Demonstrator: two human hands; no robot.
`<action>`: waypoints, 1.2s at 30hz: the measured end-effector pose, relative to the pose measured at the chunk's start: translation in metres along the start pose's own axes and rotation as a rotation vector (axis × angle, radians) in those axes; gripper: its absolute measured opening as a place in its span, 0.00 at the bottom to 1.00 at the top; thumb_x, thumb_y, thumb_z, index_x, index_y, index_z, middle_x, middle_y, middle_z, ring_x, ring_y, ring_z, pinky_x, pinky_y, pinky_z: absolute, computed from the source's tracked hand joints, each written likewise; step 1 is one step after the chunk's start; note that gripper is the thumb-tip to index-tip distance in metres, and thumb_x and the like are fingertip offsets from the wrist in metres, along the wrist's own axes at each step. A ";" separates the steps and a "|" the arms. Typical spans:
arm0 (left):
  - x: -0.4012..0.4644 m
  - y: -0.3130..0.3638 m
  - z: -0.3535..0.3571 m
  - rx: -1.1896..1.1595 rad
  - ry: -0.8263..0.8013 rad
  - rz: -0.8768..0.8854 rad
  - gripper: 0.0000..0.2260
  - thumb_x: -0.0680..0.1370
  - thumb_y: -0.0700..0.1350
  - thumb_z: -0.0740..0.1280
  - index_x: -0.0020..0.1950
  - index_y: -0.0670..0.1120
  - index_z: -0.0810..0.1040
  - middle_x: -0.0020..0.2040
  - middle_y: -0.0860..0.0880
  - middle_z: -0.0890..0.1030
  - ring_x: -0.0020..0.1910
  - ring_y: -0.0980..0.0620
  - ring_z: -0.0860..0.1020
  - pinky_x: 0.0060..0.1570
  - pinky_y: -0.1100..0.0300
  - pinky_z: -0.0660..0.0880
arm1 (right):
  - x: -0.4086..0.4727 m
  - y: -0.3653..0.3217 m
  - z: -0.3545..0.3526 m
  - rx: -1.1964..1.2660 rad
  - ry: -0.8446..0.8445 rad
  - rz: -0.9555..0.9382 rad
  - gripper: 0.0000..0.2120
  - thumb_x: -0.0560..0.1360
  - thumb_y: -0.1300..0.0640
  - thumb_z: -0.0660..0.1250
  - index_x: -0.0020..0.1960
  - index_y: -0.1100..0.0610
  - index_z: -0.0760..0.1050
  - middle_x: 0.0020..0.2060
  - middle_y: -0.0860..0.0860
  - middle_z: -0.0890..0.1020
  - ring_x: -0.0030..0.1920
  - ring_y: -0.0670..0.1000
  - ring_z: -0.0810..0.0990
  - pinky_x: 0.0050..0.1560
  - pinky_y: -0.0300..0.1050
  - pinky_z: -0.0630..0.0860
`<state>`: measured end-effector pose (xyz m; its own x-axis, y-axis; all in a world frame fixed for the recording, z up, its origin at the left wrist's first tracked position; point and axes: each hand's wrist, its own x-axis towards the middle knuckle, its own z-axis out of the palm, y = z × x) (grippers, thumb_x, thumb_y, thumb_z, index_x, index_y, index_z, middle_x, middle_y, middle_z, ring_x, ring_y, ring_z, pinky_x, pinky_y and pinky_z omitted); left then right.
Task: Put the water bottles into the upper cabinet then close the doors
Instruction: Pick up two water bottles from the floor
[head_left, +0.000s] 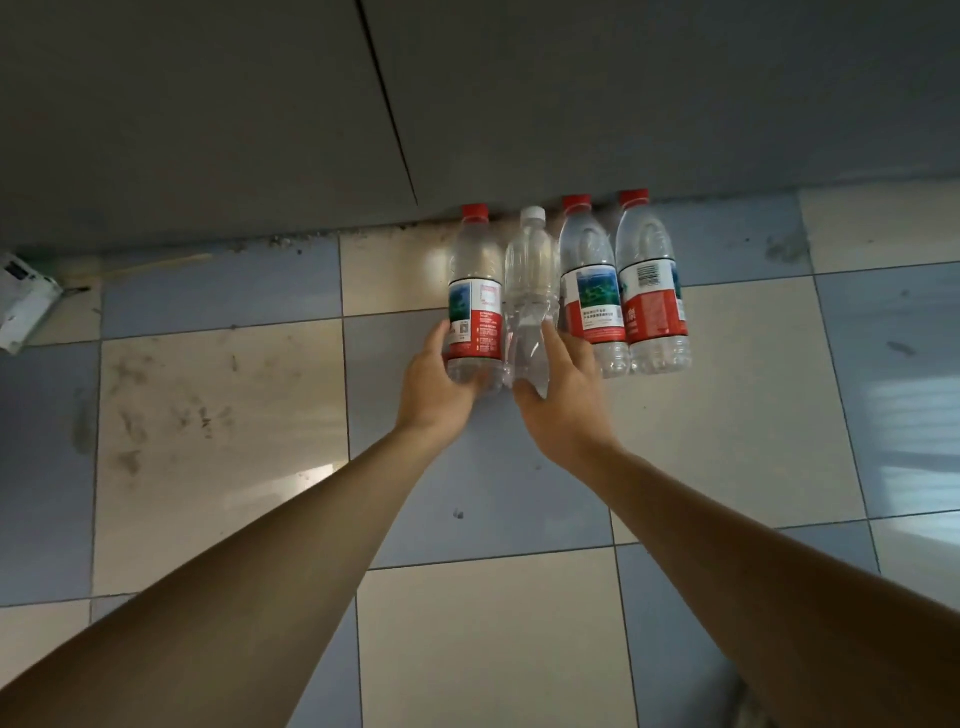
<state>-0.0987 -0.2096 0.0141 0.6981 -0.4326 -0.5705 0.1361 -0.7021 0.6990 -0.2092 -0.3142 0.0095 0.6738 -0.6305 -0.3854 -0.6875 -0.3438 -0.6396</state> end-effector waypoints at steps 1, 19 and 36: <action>-0.002 -0.004 -0.001 0.006 0.006 0.002 0.35 0.76 0.47 0.75 0.79 0.52 0.63 0.69 0.49 0.77 0.64 0.50 0.77 0.60 0.57 0.73 | -0.005 0.002 0.005 -0.006 -0.005 -0.003 0.35 0.78 0.54 0.68 0.80 0.49 0.55 0.73 0.54 0.64 0.73 0.56 0.65 0.69 0.50 0.67; -0.056 -0.056 -0.036 -0.017 -0.055 -0.169 0.33 0.73 0.47 0.77 0.73 0.48 0.66 0.68 0.47 0.75 0.65 0.45 0.77 0.64 0.49 0.76 | -0.043 -0.014 0.021 0.071 -0.113 0.109 0.28 0.80 0.44 0.64 0.78 0.47 0.61 0.69 0.52 0.69 0.62 0.51 0.74 0.59 0.42 0.72; -0.003 -0.017 -0.052 -0.113 -0.009 -0.058 0.32 0.73 0.47 0.77 0.75 0.53 0.68 0.69 0.49 0.75 0.65 0.44 0.75 0.62 0.44 0.77 | 0.020 -0.042 -0.006 0.248 -0.080 0.193 0.21 0.69 0.50 0.79 0.59 0.54 0.78 0.48 0.48 0.82 0.47 0.48 0.81 0.40 0.37 0.78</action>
<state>-0.0665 -0.1667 0.0263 0.6806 -0.3984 -0.6149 0.2547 -0.6582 0.7084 -0.1681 -0.3168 0.0326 0.5633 -0.6071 -0.5604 -0.7246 -0.0369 -0.6882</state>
